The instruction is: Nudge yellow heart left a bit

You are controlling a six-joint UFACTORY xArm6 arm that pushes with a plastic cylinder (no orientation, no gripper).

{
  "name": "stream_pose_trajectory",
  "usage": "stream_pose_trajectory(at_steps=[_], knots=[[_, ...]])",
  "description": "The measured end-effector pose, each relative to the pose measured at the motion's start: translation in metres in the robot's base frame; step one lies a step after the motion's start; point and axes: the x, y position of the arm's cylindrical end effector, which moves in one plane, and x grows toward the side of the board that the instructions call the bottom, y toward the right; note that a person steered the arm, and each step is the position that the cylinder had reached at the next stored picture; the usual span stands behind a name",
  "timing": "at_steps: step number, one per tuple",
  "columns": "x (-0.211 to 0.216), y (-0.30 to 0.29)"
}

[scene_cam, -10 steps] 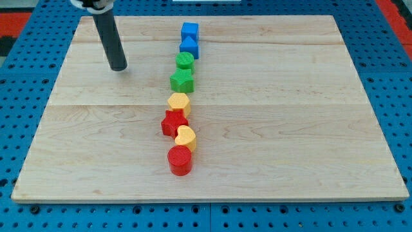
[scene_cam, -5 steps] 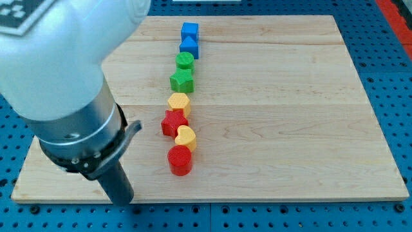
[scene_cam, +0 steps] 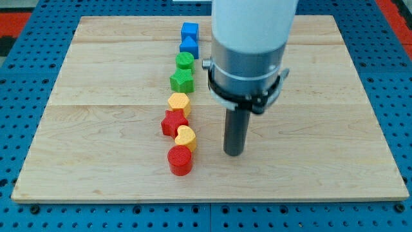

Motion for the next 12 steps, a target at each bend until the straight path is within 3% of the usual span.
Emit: stream_pose_trajectory(at_steps=[1, 3, 8, 12], knots=[[-0.026, -0.011], [-0.034, -0.044], [0.004, -0.055], [0.008, -0.059]])
